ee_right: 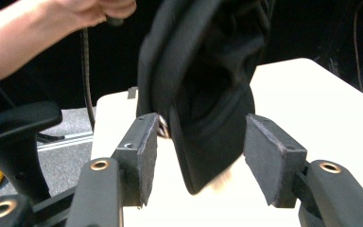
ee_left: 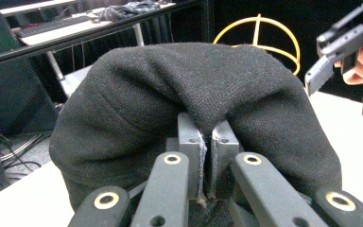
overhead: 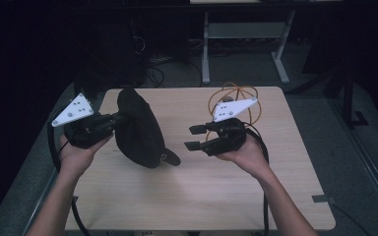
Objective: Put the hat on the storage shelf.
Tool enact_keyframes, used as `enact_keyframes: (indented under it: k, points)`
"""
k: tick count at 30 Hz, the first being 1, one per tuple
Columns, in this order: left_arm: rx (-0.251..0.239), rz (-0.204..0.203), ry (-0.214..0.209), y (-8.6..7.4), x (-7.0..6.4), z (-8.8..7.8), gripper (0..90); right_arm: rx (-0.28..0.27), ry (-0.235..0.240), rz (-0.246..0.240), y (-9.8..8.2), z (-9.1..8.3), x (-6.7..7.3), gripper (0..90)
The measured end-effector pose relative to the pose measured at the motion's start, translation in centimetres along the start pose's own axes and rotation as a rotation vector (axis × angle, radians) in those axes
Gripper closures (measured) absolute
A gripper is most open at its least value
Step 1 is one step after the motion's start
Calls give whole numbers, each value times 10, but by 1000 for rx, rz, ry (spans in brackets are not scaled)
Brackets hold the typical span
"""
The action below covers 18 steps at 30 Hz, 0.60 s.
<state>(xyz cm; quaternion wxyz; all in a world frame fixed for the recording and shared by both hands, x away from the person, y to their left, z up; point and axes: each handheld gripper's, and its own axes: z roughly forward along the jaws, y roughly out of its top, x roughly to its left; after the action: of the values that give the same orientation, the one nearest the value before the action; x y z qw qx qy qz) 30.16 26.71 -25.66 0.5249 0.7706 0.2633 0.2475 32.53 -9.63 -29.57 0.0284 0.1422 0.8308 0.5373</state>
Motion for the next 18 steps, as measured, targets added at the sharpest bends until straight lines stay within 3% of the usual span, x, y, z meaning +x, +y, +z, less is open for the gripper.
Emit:
enact_keyframes:
  k: [4, 18]
  points:
    - [6, 1, -21, 6, 2, 2, 867, -7, -27, 16, -14, -13, -3, 411]
    - [13, 8, -36, 19, 6, 10, 867, 22, -90, 87, -50, -42, -7, 317]
